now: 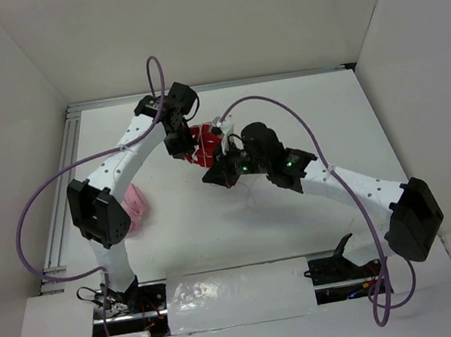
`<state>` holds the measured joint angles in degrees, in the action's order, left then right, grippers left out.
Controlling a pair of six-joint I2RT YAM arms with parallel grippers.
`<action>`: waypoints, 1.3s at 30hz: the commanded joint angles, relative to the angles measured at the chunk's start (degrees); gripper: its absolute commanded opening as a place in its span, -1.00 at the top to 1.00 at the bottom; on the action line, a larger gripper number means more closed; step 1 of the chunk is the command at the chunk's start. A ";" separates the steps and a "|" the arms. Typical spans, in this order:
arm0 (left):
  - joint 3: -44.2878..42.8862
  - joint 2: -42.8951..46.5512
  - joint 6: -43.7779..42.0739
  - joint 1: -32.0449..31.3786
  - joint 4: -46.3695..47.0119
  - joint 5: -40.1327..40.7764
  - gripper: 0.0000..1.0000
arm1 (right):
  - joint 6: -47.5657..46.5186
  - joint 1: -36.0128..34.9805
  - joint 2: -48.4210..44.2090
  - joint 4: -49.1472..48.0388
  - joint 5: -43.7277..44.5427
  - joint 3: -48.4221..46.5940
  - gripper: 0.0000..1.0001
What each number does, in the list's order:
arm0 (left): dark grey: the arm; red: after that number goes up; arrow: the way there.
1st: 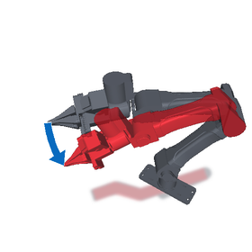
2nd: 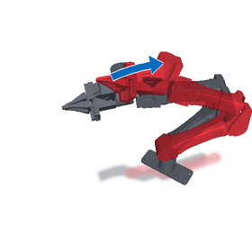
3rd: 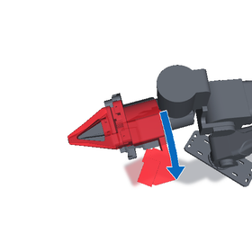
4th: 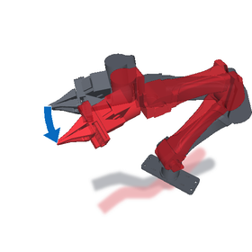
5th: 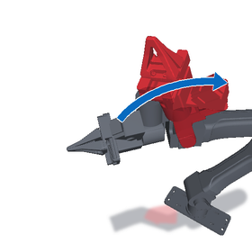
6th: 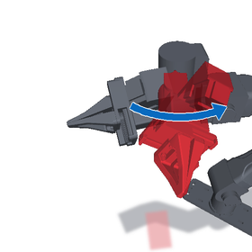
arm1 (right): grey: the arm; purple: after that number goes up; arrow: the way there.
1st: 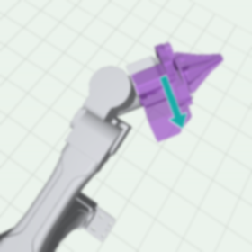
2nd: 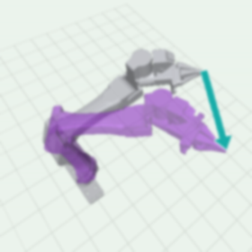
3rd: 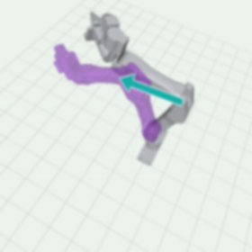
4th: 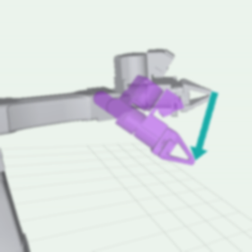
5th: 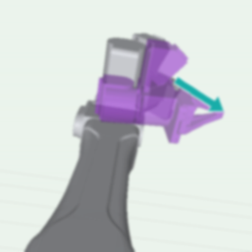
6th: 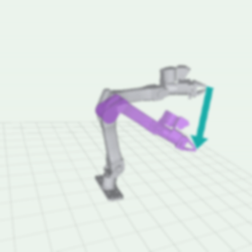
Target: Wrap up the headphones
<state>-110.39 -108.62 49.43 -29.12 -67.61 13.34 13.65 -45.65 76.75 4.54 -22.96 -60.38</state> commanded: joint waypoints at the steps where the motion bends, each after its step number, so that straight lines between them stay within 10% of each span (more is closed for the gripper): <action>1: 0.78 4.55 4.36 2.23 11.10 -0.15 1.00 | 0.15 -4.10 -3.37 -10.15 -12.81 3.42 0.94; 7: 3.78 10.70 5.67 2.14 14.53 -1.31 1.00 | -2.65 -4.89 0.94 -19.99 -12.37 8.25 0.83; 18: 8.00 18.70 4.36 1.53 19.45 -2.71 1.00 | -4.33 -10.25 -0.19 -28.88 7.57 16.08 -0.06; 27: 7.38 23.54 1.20 1.00 21.56 -5.43 1.00 | -3.63 -11.22 -5.83 -37.73 16.29 25.47 -0.27; 39: 1.49 25.47 -2.40 -0.41 20.76 -8.50 1.00 | -7.42 -12.27 15.08 -48.83 31.21 20.92 -0.76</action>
<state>-106.06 -87.07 49.06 -29.15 -51.77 8.12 6.98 -57.60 88.79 -38.22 0.05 -36.58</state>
